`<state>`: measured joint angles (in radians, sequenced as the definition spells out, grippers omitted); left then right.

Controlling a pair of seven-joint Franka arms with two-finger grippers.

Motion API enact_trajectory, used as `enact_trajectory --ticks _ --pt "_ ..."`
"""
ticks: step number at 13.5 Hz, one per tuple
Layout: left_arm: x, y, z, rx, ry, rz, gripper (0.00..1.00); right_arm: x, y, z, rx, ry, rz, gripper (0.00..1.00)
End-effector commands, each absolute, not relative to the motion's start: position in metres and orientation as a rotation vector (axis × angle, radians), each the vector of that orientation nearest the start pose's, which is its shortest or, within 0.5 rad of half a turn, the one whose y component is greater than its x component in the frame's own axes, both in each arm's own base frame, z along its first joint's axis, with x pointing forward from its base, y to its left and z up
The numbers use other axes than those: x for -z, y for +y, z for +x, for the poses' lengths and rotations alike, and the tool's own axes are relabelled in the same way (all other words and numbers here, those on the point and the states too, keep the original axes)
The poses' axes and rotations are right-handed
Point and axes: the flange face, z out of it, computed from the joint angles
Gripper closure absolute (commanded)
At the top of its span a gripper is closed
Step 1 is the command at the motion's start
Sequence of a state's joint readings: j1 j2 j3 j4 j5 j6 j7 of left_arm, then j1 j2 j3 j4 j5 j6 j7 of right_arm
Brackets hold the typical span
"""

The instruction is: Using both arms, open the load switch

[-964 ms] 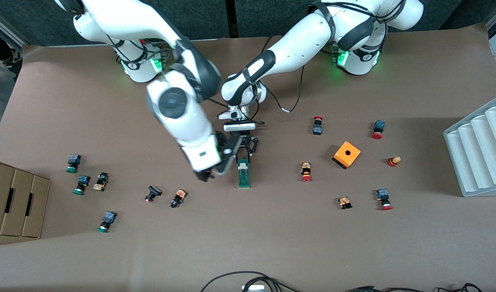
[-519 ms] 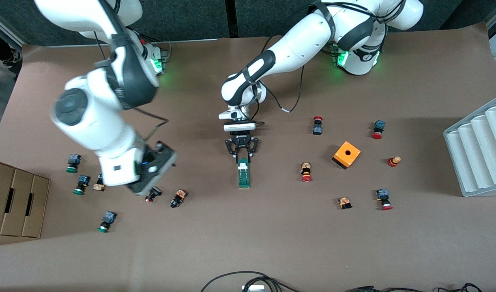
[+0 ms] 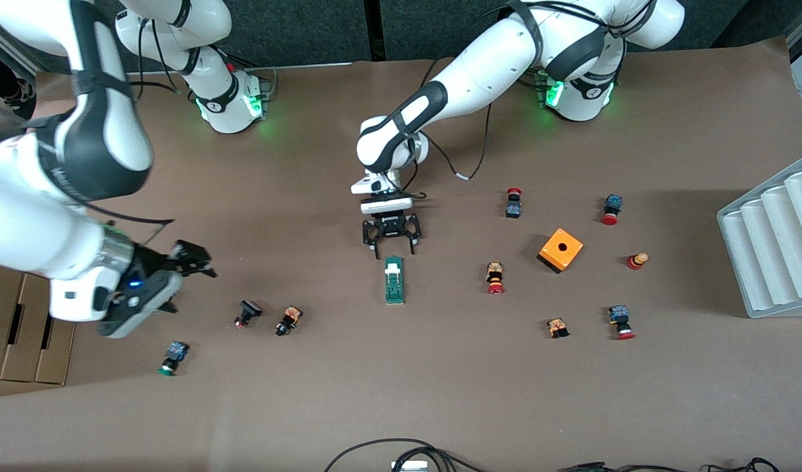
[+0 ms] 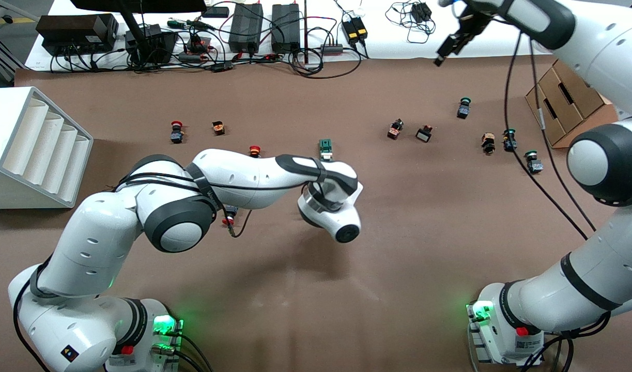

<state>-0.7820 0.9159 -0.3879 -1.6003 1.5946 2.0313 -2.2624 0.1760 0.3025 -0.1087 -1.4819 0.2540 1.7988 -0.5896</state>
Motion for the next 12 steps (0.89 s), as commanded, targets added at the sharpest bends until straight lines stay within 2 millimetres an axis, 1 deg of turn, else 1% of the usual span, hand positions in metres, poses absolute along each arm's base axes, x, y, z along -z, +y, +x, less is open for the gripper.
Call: enact_trajectory --ticks 1,2,3,4,5,6,7,9,10,12 --pt "-0.166 -0.601 0.350 1.216 -0.082 -2.705 0.00 -0.521 0.010 0.648 0.049 -0.772 -2.859 0.00" --pt "-0.182 -0.602 0.354 1.154 -0.030 -2.701 0.00 -0.521 0.002 0.647 0.033 -0.776 -2.889 0.00" --pt "-0.195 -0.602 0.355 1.099 0.033 -2.696 0.00 -0.528 -0.003 0.645 0.029 -0.804 -2.938 0.00" --pt "-0.207 -0.601 0.358 1.053 0.077 -2.686 0.00 -0.530 -0.009 0.644 0.011 -0.828 -2.972 0.00" --pt "-0.218 -0.600 0.359 1.018 0.120 -2.677 0.00 -0.529 -0.010 0.645 0.018 -0.804 -2.977 0.00" --pt "-0.228 -0.598 0.363 0.982 0.163 -2.661 0.00 -0.529 -0.015 0.644 0.011 -0.728 -2.998 0.00" --pt "-0.238 -0.595 0.367 0.944 0.223 -2.644 0.00 -0.526 -0.020 0.646 0.012 -0.551 -3.034 0.00" --pt "-0.257 -0.586 0.383 0.861 0.346 -2.616 0.01 -0.527 -0.019 0.648 0.021 -0.099 -3.090 0.00" --pt "-0.269 -0.578 0.395 0.809 0.393 -2.613 0.01 -0.528 -0.018 0.649 0.027 0.031 -3.097 0.00" --pt "-0.297 -0.570 0.407 0.699 0.498 -2.624 0.01 -0.530 -0.022 0.648 0.034 0.075 -3.092 0.00"
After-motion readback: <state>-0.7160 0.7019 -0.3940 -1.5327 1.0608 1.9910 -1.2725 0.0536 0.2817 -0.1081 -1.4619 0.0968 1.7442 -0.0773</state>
